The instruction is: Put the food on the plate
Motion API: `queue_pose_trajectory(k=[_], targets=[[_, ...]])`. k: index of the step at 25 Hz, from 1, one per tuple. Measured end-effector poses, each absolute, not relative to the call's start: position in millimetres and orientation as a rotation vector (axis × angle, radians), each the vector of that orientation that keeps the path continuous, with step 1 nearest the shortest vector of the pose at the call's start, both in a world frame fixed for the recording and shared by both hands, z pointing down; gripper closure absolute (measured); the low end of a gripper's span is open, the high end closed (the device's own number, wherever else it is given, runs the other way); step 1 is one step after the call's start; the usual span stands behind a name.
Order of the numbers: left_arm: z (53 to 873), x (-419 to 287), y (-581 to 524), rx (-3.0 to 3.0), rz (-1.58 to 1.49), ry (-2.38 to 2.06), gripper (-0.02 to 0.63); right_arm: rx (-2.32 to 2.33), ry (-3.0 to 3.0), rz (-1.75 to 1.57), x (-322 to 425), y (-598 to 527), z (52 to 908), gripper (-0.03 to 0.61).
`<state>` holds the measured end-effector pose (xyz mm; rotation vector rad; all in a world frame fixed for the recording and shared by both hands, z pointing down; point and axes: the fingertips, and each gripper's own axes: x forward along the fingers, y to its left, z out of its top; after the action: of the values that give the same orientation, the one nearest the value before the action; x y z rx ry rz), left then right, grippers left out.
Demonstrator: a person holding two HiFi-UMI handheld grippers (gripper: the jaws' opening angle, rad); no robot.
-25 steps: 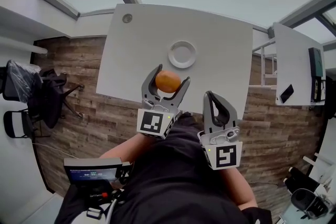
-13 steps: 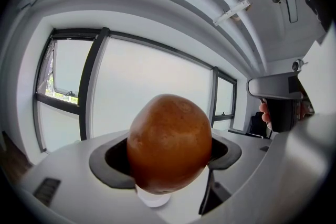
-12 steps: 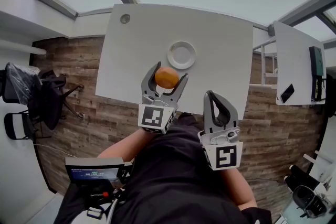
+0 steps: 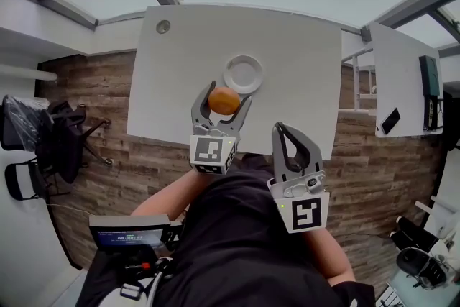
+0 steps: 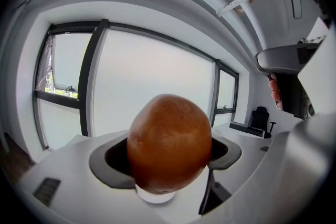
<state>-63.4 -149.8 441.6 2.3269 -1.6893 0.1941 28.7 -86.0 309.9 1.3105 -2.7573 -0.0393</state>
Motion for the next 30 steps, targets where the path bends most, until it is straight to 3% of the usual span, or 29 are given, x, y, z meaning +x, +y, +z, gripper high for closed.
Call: queue_pose_trajectory(k=[30], targets=[[494,-68,-173,2.351,0.387,-1.646,0.241,1.37,-2.709,0.036,34,-82,316,0.571]])
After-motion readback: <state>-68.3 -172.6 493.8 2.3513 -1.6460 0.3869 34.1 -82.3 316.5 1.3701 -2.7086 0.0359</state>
